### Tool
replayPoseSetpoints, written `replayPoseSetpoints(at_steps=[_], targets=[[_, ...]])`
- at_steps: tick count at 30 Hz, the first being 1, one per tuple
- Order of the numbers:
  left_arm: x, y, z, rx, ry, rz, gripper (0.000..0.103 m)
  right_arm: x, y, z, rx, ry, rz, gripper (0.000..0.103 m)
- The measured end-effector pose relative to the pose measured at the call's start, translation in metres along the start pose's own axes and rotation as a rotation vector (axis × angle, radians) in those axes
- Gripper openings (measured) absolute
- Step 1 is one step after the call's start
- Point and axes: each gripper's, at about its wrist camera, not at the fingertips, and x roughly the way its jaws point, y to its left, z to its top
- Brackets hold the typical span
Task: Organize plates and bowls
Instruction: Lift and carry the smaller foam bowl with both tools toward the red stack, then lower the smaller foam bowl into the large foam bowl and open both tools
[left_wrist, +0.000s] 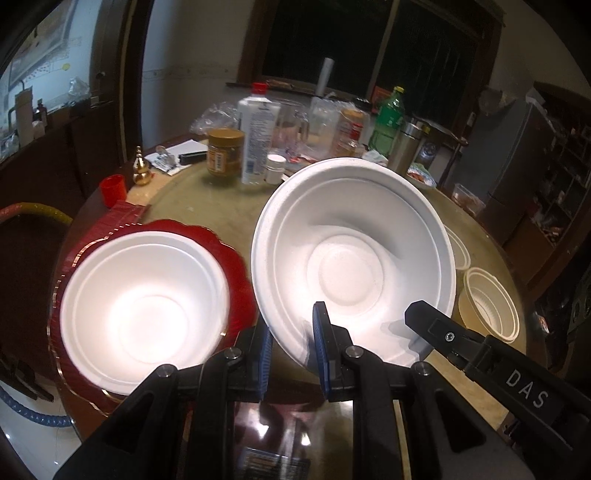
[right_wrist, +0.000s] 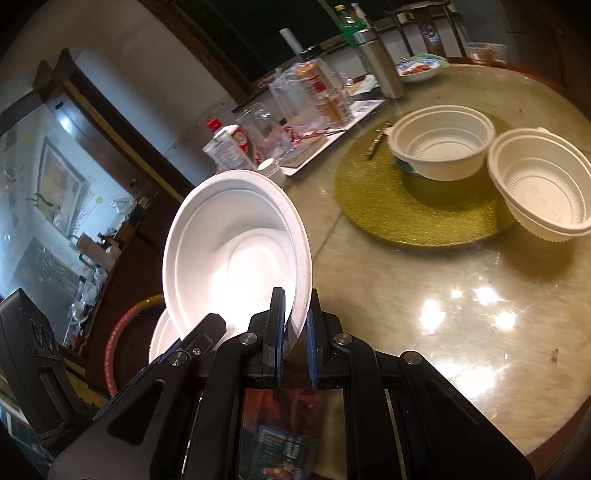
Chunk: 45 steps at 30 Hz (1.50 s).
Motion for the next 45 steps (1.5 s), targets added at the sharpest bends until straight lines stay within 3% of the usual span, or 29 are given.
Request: replayPoseSetpoints(at_steps=[22, 45], targets=[[-0.024, 0.091, 0.000, -0.127, -0.048, 0.141, 0.020, 0.062, 0.091, -0.021, -0.153, 0.143, 0.123, 0.010], [-0.020, 0.116, -0.004, -0.156, -0.012, 0.197, 0.020, 0.098, 0.106, -0.028, -0.178, 0.257, 0.163, 0.011]])
